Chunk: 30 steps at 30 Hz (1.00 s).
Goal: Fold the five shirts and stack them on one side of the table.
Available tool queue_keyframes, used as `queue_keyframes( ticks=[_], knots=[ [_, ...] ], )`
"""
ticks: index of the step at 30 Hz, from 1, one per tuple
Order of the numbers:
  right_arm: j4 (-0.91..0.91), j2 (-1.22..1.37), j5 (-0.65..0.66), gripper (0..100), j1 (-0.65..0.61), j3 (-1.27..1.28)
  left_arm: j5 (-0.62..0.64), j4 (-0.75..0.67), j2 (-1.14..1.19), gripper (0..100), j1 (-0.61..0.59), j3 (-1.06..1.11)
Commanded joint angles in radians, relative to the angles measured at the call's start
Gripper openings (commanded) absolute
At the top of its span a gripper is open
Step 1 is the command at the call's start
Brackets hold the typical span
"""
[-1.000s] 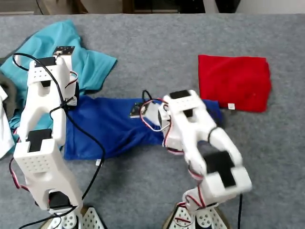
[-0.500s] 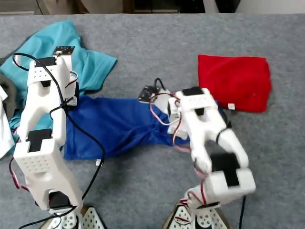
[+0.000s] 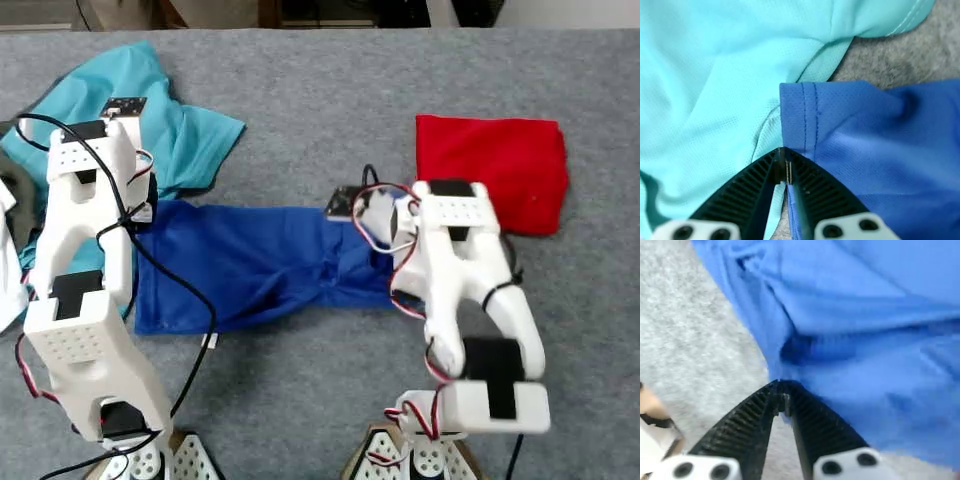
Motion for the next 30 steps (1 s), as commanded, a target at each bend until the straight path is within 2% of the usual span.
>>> queue_keyframes(
  ticks=[1, 6, 11, 15, 18, 22, 26, 30],
  knots=[
    [0.003, -0.088, -0.049, 0.2, -0.001, -0.108, -0.014, 0.000, -0.016, 2, -0.008, -0.029],
    [-0.003, -0.013, -0.077, 0.2, -0.113, -0.147, -0.012, 0.003, -0.016, 2, -0.014, -0.028],
    [-0.126, 0.156, -0.190, 0.2, -0.193, -0.171, -0.009, 0.008, -0.016, 2, -0.020, -0.023],
    [-0.166, 0.309, -0.305, 0.2, -0.209, -0.332, -0.008, 0.008, -0.016, 2, -0.017, -0.021],
    [-0.077, 0.378, -0.364, 0.2, -0.222, -0.518, -0.008, 0.011, -0.016, 2, -0.020, -0.017],
    [0.031, 0.426, -0.371, 0.2, -0.246, -0.746, -0.009, 0.028, -0.016, 2, -0.018, -0.023],
    [0.054, 0.539, -0.374, 0.2, -0.246, -0.855, -0.008, 0.028, -0.016, 2, -0.015, -0.023],
    [0.183, 0.618, -0.374, 0.2, -0.239, -0.929, -0.012, 0.029, -0.018, 2, -0.035, -0.018]
  ],
)
